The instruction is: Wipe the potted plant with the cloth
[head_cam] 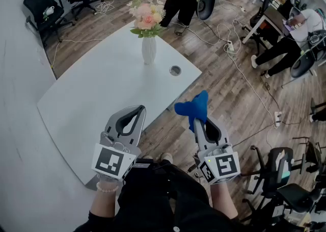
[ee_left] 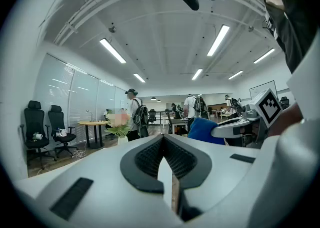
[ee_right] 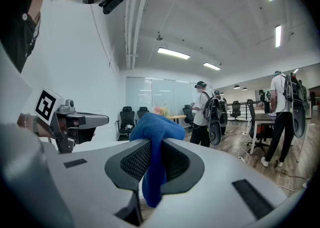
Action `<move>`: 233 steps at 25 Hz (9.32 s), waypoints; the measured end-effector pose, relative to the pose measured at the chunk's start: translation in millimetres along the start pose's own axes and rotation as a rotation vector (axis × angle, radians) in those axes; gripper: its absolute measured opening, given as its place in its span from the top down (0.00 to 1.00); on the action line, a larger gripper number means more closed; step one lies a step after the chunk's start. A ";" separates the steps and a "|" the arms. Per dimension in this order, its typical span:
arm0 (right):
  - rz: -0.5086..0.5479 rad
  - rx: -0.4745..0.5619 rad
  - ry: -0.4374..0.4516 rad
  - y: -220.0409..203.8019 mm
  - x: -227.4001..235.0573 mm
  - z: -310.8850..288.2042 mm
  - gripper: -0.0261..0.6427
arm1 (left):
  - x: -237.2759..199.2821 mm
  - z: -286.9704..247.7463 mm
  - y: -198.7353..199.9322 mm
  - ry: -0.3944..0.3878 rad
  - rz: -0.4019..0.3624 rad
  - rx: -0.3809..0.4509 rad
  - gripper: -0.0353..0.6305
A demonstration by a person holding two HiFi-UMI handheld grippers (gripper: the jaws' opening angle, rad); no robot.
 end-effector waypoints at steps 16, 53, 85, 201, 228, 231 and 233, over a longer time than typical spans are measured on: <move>-0.053 0.013 0.031 0.6 22.5 3.1 0.85 | 17.2 -7.3 -1.1 0.023 -0.008 0.007 0.93; -0.061 0.022 0.154 -16.2 87.5 14.3 0.85 | 74.8 -23.8 3.3 0.175 -0.030 0.003 0.93; -0.033 -0.024 0.173 16.6 146.8 -157.4 0.85 | -60.9 -166.4 -14.6 0.226 -0.008 -0.016 0.93; 0.135 -0.253 0.906 -23.9 163.8 -493.6 0.85 | -165.7 -309.9 -121.3 0.725 0.059 -0.256 0.59; 0.409 -0.216 1.842 -26.3 59.4 -503.5 0.85 | -171.0 -308.3 -120.8 0.644 0.069 -0.290 0.59; 0.464 -0.239 1.874 -30.7 56.8 -502.1 0.85 | -170.2 -309.3 -119.3 0.644 0.072 -0.296 0.59; 0.481 -0.255 1.884 -34.6 55.3 -502.8 0.85 | -170.3 -308.4 -118.6 0.644 0.072 -0.301 0.59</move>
Point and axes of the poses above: the fingertips, and each gripper's own axes: z backward along the fingers, x to its right, y out of its top, the point moved 4 cm from there along z, backward along the fingers, and after that the axes turned 2 degrees about x, right-handed, at the moved point
